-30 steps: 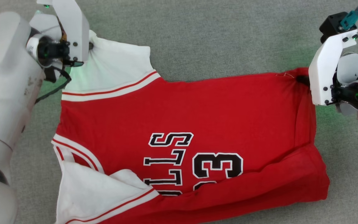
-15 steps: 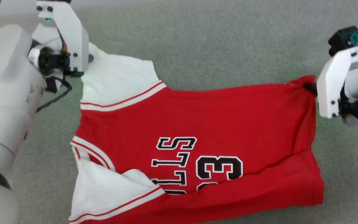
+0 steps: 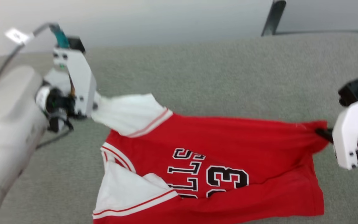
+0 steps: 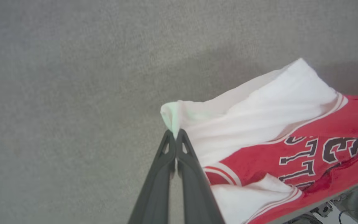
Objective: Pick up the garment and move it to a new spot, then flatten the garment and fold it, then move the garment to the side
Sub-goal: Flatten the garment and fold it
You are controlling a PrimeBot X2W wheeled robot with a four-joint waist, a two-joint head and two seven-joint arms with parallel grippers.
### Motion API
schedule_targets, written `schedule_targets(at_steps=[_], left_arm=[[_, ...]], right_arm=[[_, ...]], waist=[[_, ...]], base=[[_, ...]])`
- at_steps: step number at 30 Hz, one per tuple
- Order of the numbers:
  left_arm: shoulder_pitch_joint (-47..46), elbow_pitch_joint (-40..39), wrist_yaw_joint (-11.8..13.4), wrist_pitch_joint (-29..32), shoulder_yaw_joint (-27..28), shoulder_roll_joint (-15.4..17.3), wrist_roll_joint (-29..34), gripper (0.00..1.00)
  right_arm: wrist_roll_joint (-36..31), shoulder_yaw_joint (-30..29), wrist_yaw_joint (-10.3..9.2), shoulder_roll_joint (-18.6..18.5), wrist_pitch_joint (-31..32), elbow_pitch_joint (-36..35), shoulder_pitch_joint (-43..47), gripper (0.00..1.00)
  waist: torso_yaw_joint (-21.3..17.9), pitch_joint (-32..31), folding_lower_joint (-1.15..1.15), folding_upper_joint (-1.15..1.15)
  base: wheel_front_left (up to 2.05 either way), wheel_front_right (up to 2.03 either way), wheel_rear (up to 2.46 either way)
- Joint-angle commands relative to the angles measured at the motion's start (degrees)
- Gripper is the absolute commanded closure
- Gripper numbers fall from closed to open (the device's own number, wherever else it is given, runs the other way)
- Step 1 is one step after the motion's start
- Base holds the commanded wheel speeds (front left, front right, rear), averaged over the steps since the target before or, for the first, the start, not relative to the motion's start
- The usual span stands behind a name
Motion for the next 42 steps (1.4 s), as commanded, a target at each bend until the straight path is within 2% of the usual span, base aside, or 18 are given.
schedule_targets(at_steps=[1, 4, 11, 13, 17, 21, 22, 23, 24, 25, 26, 27, 29, 37, 42], left_arm=[[1.5, -1.8, 1.1, 0.4, 0.1, 0.9, -0.8, 1.0], [6.2, -11.2, 5.4, 3.1, -0.5, 5.1, -1.5, 1.0], [16.8, -37.1, 18.5, 8.8, -1.6, 14.8, -4.7, 1.0], [19.2, -42.0, 21.2, 9.2, -1.9, 16.1, -5.6, 1.0], [22.0, -47.2, 24.1, 9.1, -2.5, 16.6, -6.5, 1.0], [23.2, -47.5, 24.5, 8.5, -2.7, 15.4, -6.8, 1.0], [23.2, -47.1, 24.2, 8.1, -2.7, 15.0, -6.7, 0.89], [23.3, -46.6, 24.0, 7.4, -2.5, 14.7, -6.4, 0.71], [23.5, -45.8, 24.2, 7.0, -2.4, 14.4, -6.6, 0.72], [23.6, -45.2, 24.0, 7.1, -2.6, 14.1, -6.9, 0.71], [23.6, -44.8, 23.8, 7.2, -2.6, 13.9, -6.9, 0.56], [23.6, -44.4, 23.6, 7.1, -2.6, 13.8, -7.0, 0.37], [23.7, -43.8, 23.7, 6.8, -2.5, 13.8, -6.9, 0.0], [25.5, -44.1, 23.1, 3.7, -1.5, 14.7, -6.7, 0.0], [28.2, -45.1, 21.8, -4.1, 0.2, 14.7, -5.1, 0.0]], right_arm=[[0.7, -0.7, 0.0, -0.6, 0.2, -0.9, 1.6, 1.0], [0.9, -2.9, 0.0, -1.4, 1.4, -4.3, 6.5, 1.0], [-0.4, -8.9, 0.0, -0.5, 5.0, -9.9, 16.3, 1.0], [-1.2, -10.1, 0.0, 0.5, 6.2, -10.9, 18.4, 1.0], [-2.9, -11.5, 0.0, 2.8, 8.1, -11.9, 20.7, 1.0], [-4.0, -12.0, 0.0, 5.1, 9.1, -11.8, 21.4, 1.0], [-4.4, -12.0, 0.0, 5.5, 9.4, -11.6, 21.4, 1.0], [-4.8, -12.3, 0.0, 5.9, 9.5, -11.3, 21.3, 1.0], [-5.3, -12.5, 0.0, 6.4, 9.5, -10.9, 21.1, 0.96], [-5.7, -12.3, 0.01, 6.9, 9.6, -10.4, 21.1, 0.78], [-6.0, -11.9, 0.01, 7.0, 9.6, -10.3, 21.0, 0.55], [-6.4, -11.7, 0.01, 7.2, 9.5, -10.1, 20.9, 0.0], [-6.7, -11.7, 0.01, 7.8, 9.4, -9.9, 21.0, 0.0], [-6.4, -12.7, 0.01, 7.5, 7.3, -11.4, 22.4, 0.0], [-7.2, -12.8, 0.01, 7.7, 3.3, -13.5, 24.3, 0.0]], waist=[[2.3, -3.0, 0.0, 0.0], [3.1, -4.1, 0.0, 0.0], [4.1, -5.0, 0.0, 0.0], [4.2, -4.9, 0.0, 0.0], [3.9, -4.8, 0.0, 0.0], [3.4, -4.5, 0.0, 0.0], [3.3, -4.5, 0.0, 0.0], [3.1, -4.4, 0.0, 0.0], [3.0, -4.4, 0.0, 0.0], [2.8, -4.5, 0.0, 0.0], [2.7, -4.6, 0.0, 0.0], [2.5, -4.8, 0.0, 0.0], [2.4, -5.2, 0.0, 0.0], [2.2, -8.2, 0.0, 0.0], [1.8, -10.8, 0.0, 0.0]], base=[[0.0, 0.0, 0.0], [0.0, 0.0, 0.0], [0.0, 0.0, 0.0], [0.0, 0.0, 0.0], [0.0, 0.0, 0.0], [0.0, 0.0, 0.0], [0.0, 0.0, 0.0], [0.0, 0.0, 0.0], [0.0, 0.0, 0.0], [0.0, 0.0, 0.0], [0.0, 0.0, 0.0], [0.0, 0.0, 0.0], [0.0, 0.0, 0.0], [0.0, 0.0, 0.0], [0.0, 0.0, 0.0]])
